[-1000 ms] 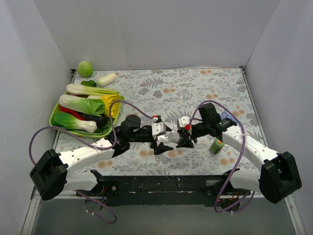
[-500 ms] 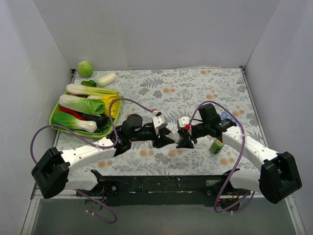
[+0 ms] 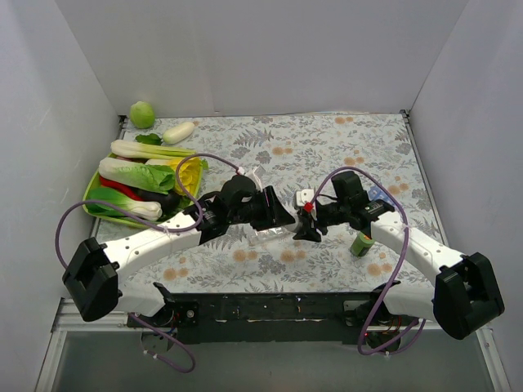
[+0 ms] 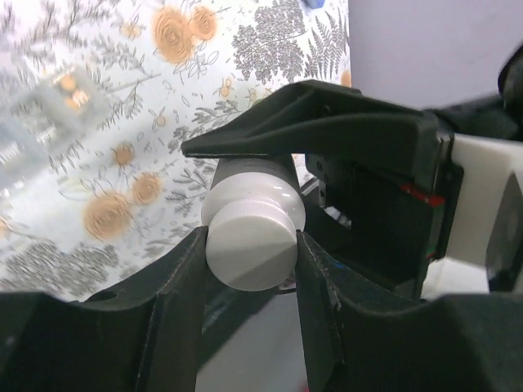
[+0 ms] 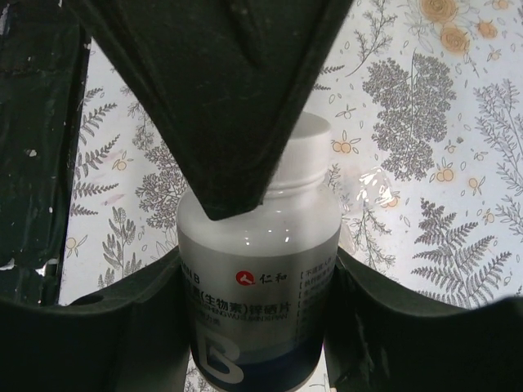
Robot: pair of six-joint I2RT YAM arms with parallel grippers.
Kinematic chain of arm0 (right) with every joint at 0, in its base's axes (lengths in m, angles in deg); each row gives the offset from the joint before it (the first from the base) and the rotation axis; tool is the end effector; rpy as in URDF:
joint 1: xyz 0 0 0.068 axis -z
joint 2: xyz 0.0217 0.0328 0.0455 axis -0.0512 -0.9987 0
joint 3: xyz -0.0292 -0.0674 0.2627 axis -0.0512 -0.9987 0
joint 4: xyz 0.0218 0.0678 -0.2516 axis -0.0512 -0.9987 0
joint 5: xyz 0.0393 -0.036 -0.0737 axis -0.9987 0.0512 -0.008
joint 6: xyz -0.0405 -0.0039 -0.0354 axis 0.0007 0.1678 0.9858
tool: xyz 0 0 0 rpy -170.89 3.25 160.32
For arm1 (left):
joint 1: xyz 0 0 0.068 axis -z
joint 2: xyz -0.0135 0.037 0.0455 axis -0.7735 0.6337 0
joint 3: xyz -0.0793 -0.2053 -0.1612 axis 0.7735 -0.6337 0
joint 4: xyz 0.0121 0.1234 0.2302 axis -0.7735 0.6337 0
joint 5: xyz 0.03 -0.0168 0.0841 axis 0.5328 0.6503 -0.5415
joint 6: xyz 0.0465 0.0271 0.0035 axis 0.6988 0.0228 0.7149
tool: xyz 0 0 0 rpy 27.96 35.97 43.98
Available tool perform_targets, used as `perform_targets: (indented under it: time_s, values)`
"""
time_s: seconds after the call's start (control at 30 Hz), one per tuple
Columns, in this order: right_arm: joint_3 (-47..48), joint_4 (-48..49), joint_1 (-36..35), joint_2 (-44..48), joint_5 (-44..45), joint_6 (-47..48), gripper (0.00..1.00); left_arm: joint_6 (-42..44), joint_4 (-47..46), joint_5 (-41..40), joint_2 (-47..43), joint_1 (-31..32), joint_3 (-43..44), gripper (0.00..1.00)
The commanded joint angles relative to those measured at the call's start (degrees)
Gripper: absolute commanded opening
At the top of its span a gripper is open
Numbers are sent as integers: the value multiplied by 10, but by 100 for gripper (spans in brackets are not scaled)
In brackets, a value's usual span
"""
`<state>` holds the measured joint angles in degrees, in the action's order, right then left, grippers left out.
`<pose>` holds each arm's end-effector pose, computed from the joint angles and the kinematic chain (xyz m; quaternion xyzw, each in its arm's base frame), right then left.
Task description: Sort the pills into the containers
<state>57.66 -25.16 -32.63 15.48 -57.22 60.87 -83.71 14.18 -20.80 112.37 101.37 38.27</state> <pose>0.1994 0.1439 0.2393 -0.6323 0.5691 0.3186 0.4181 0.1807 -0.2314 0.2758 -0.2479 0.8318 -0.4891 0.0861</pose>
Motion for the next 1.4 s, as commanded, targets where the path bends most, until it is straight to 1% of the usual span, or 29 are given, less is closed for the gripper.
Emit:
perform_targets:
  time_s: [0.0,0.03,0.07,0.1,0.17,0.23,0.27,0.3,0.33,0.37,0.47,0.57,0.6,0.7,0.73,0.8,0.83,0.9,1.0,1.03,1.07,1.1,1.13,1.17,1.27,1.3,1.37]
  values:
    - [-4,10,2,8,20,-12,1,-213,102,-16,2,-3,22,8]
    - [-4,9,2,10,21,-13,1,-221,99,-20,-3,-3,18,22]
    - [-6,9,2,12,22,-13,1,-224,101,-26,-11,-3,18,31]
    - [-9,11,2,14,23,-13,1,-223,102,-30,-18,-3,17,46]
    - [-10,13,2,15,20,-12,1,-209,102,-44,-38,-4,16,61]
    - [-8,12,3,13,17,-11,1,-193,99,-49,-55,-4,12,80]
    - [-6,11,3,13,15,-11,1,-186,99,-50,-59,-4,7,82]
    - [-6,11,3,13,13,-12,1,-180,96,-50,-64,-5,3,88]
    - [-5,9,3,13,10,-12,1,-171,93,-47,-69,-5,0,89]
    - [-5,9,3,13,9,-10,2,-152,94,-45,-80,-7,-8,96]
    - [-6,2,5,17,0,-4,2,-94,83,-36,-111,-10,-22,97]
    - [-5,-5,8,19,-7,2,3,24,82,-15,-142,-10,-46,98]
    - [-4,-6,10,19,-9,5,3,92,81,-4,-164,-10,-60,98]
    - [-4,-13,10,18,-24,14,3,190,81,35,-199,-10,-75,98]
    - [-4,-15,10,19,-33,18,3,251,81,51,-218,-10,-84,98]
    - [-3,-23,10,17,-42,24,3,317,76,62,-237,-10,-91,98]
    - [-2,-26,10,17,-52,28,3,377,62,65,-256,-10,-105,98]
    - [-1,-32,10,19,-61,36,3,431,37,71,-275,-10,-122,98]
    - [1,-42,10,18,-74,46,3,535,-33,86,-312,-10,-162,98]
    - [1,-47,10,18,-78,48,4,558,-74,93,-318,-10,-171,98]
    - [1,-48,10,18,-79,51,3,611,-87,106,-328,-10,-192,98]
    - [1,-49,10,17,-81,54,4,636,-110,131,-330,-10,-199,98]
    - [1,-49,10,17,-86,57,4,656,-135,142,-327,-10,-204,98]
    - [2,-52,10,16,-88,58,4,696,-142,150,-314,-10,-207,98]
    - [2,-55,10,14,-94,61,4,728,-144,166,-269,-10,-187,98]
    - [2,-56,10,14,-95,64,4,741,-141,181,-232,-11,-169,98]
    - [2,-56,10,15,-96,65,4,742,-151,193,-202,-10,-157,98]
